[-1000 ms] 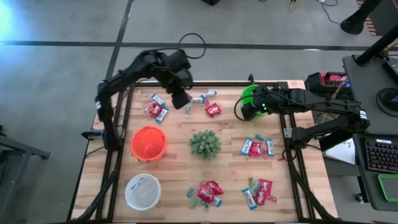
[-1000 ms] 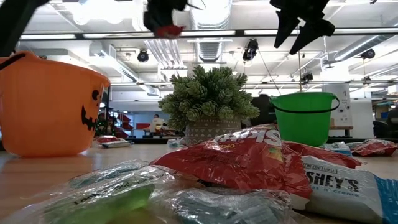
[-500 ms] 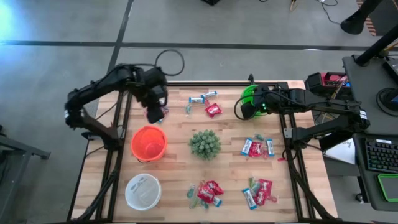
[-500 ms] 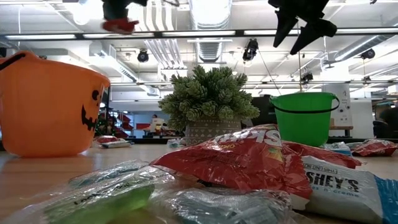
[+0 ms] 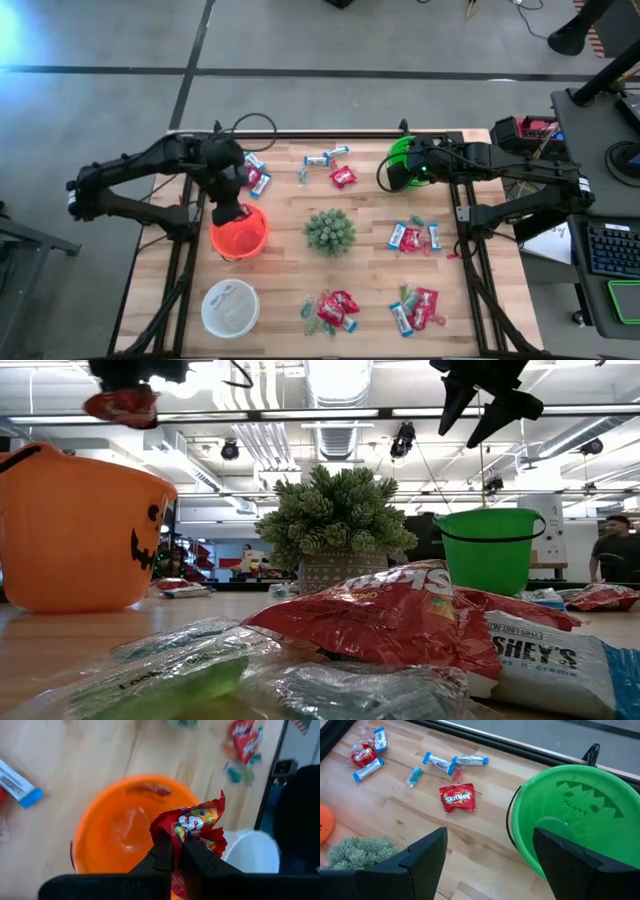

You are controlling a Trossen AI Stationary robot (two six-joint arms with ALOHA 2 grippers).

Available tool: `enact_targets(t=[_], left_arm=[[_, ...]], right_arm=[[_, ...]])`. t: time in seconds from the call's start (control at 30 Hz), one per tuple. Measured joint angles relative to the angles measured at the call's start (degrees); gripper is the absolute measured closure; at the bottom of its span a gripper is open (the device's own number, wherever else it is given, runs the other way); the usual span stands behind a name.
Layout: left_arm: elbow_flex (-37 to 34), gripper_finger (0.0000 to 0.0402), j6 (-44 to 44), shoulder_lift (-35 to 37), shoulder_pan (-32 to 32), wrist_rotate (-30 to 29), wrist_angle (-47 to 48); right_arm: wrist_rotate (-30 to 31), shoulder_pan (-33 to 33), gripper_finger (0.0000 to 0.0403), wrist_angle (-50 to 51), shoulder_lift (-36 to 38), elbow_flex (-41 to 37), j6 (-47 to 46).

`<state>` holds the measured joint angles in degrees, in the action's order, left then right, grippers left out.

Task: Sort candy
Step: Put the red candy into the orange bucket, then put the white chocolate into the green bucket

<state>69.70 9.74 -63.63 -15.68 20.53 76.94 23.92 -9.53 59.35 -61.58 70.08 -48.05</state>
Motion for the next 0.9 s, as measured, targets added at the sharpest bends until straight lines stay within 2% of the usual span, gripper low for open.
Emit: enact_targets(t=[0.27, 0.57, 0.7, 0.9], left_arm=[[-6.19, 0.0358, 0.00, 2.94, 0.28, -0.02, 0.00], [-5.64, 0.0282, -1.69, 3.58, 0.28, -0.02, 0.05], [-5.35, 0.0265, -3.78, 3.54, 0.28, -0.02, -0.10], [-5.32, 0.0263, -7.19, 3.54, 0.28, -0.49, -1.57]], right_arm=[[0.04, -0.01, 0.0117, -0.06, 0.00, 0.00, -2.11], [0.07, -0.01, 0.0117, -0.08, 0.00, 0.00, -2.39], [-0.23, -0.01, 0.0117, 0.03, 0.00, 0.00, -0.69], [-11.18, 0.01, 0.0117, 2.36, 0.00, 0.00, -1.29]])
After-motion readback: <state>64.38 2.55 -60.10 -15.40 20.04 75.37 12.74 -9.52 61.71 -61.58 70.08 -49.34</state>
